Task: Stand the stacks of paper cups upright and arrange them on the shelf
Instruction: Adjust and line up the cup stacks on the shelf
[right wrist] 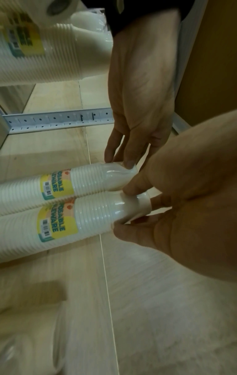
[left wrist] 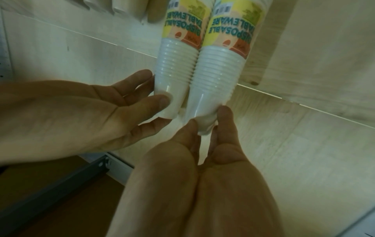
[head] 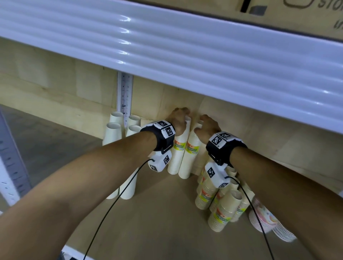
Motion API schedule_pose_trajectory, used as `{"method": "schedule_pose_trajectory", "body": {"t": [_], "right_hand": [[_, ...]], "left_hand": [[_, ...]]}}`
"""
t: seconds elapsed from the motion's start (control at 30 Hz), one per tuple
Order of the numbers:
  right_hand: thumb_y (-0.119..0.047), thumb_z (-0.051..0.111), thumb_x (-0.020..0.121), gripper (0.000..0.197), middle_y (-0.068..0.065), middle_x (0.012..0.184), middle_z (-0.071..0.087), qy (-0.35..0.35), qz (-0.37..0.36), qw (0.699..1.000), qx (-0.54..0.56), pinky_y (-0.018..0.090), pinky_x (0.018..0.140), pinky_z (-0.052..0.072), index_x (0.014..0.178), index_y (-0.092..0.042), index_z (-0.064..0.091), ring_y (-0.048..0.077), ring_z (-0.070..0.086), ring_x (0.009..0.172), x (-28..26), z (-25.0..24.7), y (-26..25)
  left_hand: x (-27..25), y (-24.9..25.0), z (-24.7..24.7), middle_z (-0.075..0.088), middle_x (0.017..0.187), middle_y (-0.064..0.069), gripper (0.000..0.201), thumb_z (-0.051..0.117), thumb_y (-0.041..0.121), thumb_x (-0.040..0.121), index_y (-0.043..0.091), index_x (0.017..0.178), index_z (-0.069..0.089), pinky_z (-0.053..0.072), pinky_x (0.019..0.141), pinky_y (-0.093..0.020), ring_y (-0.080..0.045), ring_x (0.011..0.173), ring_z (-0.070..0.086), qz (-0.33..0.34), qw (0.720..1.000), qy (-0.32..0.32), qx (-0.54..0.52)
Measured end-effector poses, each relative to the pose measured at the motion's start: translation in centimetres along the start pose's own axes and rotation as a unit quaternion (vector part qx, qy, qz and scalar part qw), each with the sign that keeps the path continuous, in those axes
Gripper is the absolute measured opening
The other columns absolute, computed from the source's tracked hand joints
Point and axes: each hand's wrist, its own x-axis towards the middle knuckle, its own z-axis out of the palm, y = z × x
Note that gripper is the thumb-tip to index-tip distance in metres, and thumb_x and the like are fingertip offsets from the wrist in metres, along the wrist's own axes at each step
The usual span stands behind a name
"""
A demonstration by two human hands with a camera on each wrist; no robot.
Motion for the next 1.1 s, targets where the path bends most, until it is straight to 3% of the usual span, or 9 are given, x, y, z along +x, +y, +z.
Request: {"method": "schedule_pose_trajectory", "body": {"t": [0.23, 0.37, 0.5, 0.67, 0.77, 0.87, 0.97, 1.1], "right_hand": [[-0.020, 0.058, 0.091, 0.057, 0.015, 0.140, 0.044, 0.009, 0.017, 0.999, -0.046, 0.038, 0.095, 0.046, 0.142, -0.010, 0.036, 0.035, 0.050, 0.125, -0.8, -0.9, -1.0], [-0.026, 0.056, 0.091, 0.062, 0.017, 0.139, 0.040, 0.022, 0.001, 0.998, -0.063, 0.043, 0.091, 0.048, 0.145, -0.010, 0.029, 0.039, 0.051, 0.121, -1.6, -1.4, -2.2], [-0.025, 0.058, 0.090, 0.059, 0.016, 0.134, 0.042, 0.034, -0.032, 0.996, -0.073, 0.046, 0.091, 0.049, 0.141, -0.012, 0.032, 0.039, 0.053, 0.117, -2.4, -1.4, -3.9], [-0.022, 0.055, 0.088, 0.052, 0.014, 0.134, 0.044, 0.007, -0.088, 0.994, -0.069, 0.047, 0.095, 0.049, 0.136, -0.012, 0.039, 0.036, 0.053, 0.119, -3.9, -0.6, -6.8], [-0.028, 0.054, 0.090, 0.049, 0.013, 0.134, 0.050, -0.006, -0.130, 0.991, -0.042, 0.044, 0.095, 0.049, 0.135, -0.011, 0.044, 0.032, 0.055, 0.117, -4.9, 0.2, -8.4], [-0.036, 0.051, 0.095, 0.045, 0.012, 0.127, 0.059, -0.022, -0.159, 0.987, -0.014, 0.039, 0.095, 0.049, 0.132, -0.011, 0.050, 0.031, 0.058, 0.113, -5.8, 1.0, -9.8], [-0.044, 0.050, 0.095, 0.044, 0.010, 0.126, 0.062, -0.046, -0.177, 0.983, 0.020, 0.030, 0.087, 0.047, 0.126, -0.014, 0.056, 0.028, 0.060, 0.110, -6.5, 1.8, -10.9], [-0.060, 0.051, 0.090, 0.055, 0.005, 0.119, 0.063, -0.077, -0.200, 0.976, 0.021, 0.028, 0.077, 0.044, 0.120, -0.015, 0.060, 0.026, 0.061, 0.103, -7.4, 2.9, -11.7]], "left_hand": [[-1.3, 1.3, -1.8, 0.044, 0.143, -0.013, 0.047, 0.051, 0.009, 0.098, 0.011, 0.144, 0.041, 0.042, 0.105, -0.034, -0.030, 0.129, 0.048, 0.014, 1.000, 0.018, 0.021], [-2.8, 2.1, -3.9, 0.039, 0.149, -0.015, 0.051, 0.048, 0.008, 0.100, 0.007, 0.148, 0.031, 0.041, 0.101, -0.030, -0.029, 0.133, 0.044, 0.021, 0.998, 0.027, 0.047], [-4.5, 2.7, -6.6, 0.039, 0.151, -0.011, 0.052, 0.050, 0.009, 0.100, 0.007, 0.149, 0.031, 0.037, 0.100, -0.024, -0.025, 0.135, 0.043, 0.018, 0.997, 0.043, 0.065], [-6.9, 2.1, -10.3, 0.042, 0.149, -0.007, 0.051, 0.054, 0.023, 0.099, 0.011, 0.146, 0.037, 0.035, 0.090, -0.020, -0.023, 0.131, 0.046, 0.008, 0.992, 0.080, 0.095], [-8.5, 0.9, -12.7, 0.047, 0.143, -0.005, 0.050, 0.057, 0.028, 0.097, 0.017, 0.142, 0.042, 0.040, 0.093, -0.023, -0.021, 0.125, 0.051, -0.009, 0.992, 0.084, 0.093], [-9.9, -0.8, -14.5, 0.058, 0.130, -0.004, 0.035, 0.061, 0.031, 0.093, 0.019, 0.124, 0.055, 0.047, 0.099, -0.033, -0.021, 0.111, 0.059, -0.033, 0.992, 0.085, 0.084], [-11.7, -2.6, -15.7, 0.064, 0.112, -0.006, 0.035, 0.065, 0.031, 0.090, 0.018, 0.122, 0.058, 0.049, 0.089, -0.032, -0.021, 0.102, 0.061, -0.062, 0.991, 0.092, 0.070], [-13.7, -4.9, -16.2, 0.068, 0.103, -0.006, 0.032, 0.066, 0.033, 0.089, 0.017, 0.117, 0.060, 0.042, 0.077, -0.026, -0.022, 0.097, 0.061, -0.093, 0.989, 0.093, 0.073]]}}
